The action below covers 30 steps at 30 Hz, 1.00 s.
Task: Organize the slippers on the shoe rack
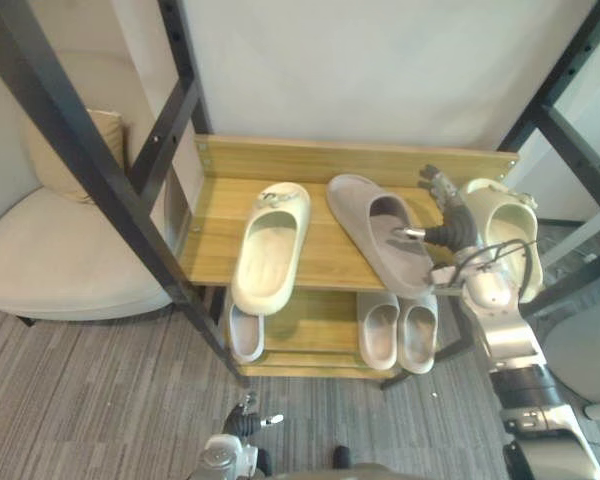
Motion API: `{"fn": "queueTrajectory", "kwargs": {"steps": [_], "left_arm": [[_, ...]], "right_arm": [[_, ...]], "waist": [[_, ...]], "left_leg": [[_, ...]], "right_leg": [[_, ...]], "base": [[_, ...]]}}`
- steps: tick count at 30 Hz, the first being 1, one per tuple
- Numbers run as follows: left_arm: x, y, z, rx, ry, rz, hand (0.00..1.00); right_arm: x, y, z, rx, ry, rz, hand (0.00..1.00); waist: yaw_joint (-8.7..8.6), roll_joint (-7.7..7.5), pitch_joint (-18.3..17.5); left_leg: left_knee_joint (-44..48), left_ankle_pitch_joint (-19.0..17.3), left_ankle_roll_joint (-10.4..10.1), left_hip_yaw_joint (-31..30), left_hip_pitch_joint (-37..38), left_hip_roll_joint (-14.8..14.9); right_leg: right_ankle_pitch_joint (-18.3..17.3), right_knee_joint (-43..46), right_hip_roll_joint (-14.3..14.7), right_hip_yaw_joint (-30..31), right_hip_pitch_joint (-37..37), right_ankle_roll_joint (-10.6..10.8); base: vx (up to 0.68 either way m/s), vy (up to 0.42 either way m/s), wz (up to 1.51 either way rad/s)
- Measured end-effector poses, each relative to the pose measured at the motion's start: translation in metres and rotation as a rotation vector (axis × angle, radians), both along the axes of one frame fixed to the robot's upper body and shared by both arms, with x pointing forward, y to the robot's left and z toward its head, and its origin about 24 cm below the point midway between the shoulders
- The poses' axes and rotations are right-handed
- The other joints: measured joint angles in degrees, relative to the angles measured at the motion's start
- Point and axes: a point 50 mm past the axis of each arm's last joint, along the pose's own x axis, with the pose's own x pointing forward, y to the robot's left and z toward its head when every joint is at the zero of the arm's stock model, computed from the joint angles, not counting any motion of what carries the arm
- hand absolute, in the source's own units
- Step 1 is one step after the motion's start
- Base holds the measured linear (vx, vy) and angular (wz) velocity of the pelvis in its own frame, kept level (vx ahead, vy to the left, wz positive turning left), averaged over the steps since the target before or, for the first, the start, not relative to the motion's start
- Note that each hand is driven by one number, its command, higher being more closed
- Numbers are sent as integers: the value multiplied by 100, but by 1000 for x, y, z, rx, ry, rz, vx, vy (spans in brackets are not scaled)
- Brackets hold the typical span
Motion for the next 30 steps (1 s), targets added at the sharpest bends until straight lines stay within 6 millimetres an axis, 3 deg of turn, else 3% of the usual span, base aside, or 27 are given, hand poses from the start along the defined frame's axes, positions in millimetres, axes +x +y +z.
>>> {"fn": "queueTrajectory", "kwargs": {"steps": [15, 30], "left_arm": [[1, 2, 1, 2, -7, -1, 0], [5, 0, 3, -14, -29, -13, 0]], "right_arm": [[19, -1, 7, -46, 20, -22, 0], [25, -7, 29, -190, 8, -5, 0]], "waist": [[30, -6, 22], [34, -42, 137]], "left_leg": [[-60, 62, -2, -15, 7, -2], [-60, 63, -1, -42, 6, 8]], "right_leg": [[2, 1, 0, -12, 4, -3], [52, 11, 2, -43, 9, -10]], "base": [[-12, -8, 0], [-1, -1, 0]]}}
